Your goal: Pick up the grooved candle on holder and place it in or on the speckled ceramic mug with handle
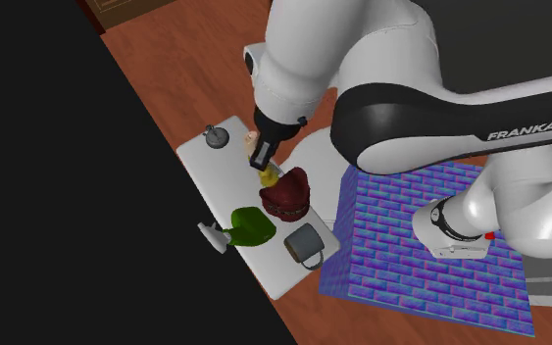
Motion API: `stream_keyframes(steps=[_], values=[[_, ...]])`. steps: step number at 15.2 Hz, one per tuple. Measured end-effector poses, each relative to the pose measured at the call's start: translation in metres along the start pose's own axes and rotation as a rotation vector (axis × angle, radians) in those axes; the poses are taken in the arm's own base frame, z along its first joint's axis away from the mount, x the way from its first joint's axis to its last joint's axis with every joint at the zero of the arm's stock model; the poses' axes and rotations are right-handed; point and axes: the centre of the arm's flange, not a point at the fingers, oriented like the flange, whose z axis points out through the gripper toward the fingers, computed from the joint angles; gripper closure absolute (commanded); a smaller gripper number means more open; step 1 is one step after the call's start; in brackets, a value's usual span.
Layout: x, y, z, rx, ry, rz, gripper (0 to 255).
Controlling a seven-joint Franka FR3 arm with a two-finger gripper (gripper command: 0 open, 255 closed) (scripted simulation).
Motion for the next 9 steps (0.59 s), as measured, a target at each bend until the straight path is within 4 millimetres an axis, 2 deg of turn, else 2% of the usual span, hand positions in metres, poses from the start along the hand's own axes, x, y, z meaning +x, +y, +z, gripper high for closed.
stream_keyframes(steps=[9], values=[[-0.086,-0.079,-0.025,0.000,0.000,-0.001,255]])
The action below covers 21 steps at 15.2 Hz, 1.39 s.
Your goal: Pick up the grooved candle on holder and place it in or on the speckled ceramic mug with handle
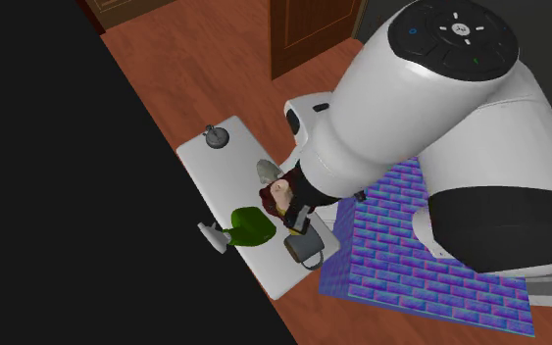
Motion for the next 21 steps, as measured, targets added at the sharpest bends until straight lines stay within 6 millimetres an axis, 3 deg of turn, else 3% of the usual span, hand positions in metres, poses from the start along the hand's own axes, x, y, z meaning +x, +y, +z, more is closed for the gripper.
stream_keyframes(steps=[2,4,21], values=[[-0.021,-0.022,-0.006,0.000,0.000,0.000,255],[-0.032,-0.028,-0.001,0.000,0.000,0.000,255],[-0.051,-0.023,0.082,-0.001,-0.001,0.001,255]])
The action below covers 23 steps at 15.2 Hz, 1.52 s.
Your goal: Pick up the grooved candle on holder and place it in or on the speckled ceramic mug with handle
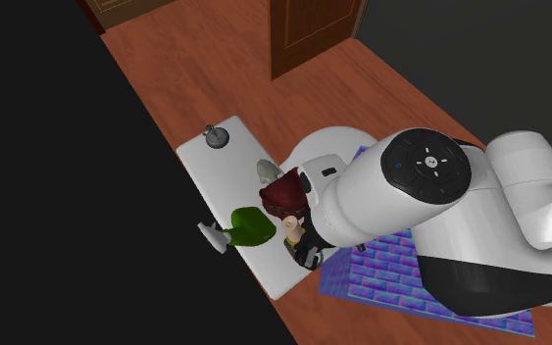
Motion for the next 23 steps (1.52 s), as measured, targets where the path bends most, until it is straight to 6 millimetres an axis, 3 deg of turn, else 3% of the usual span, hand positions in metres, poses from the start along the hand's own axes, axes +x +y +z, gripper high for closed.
stream_keyframes(steps=[6,7,13,17,23], values=[[-0.001,0.001,0.003,0.000,0.001,0.000,255],[-0.001,0.001,0.003,0.000,0.001,0.000,0],[-0.001,0.001,0.003,0.000,0.001,0.000,0],[-0.002,0.000,-0.037,0.001,0.003,0.000,0],[-0.001,0.001,-0.047,0.000,0.001,0.000,0]])
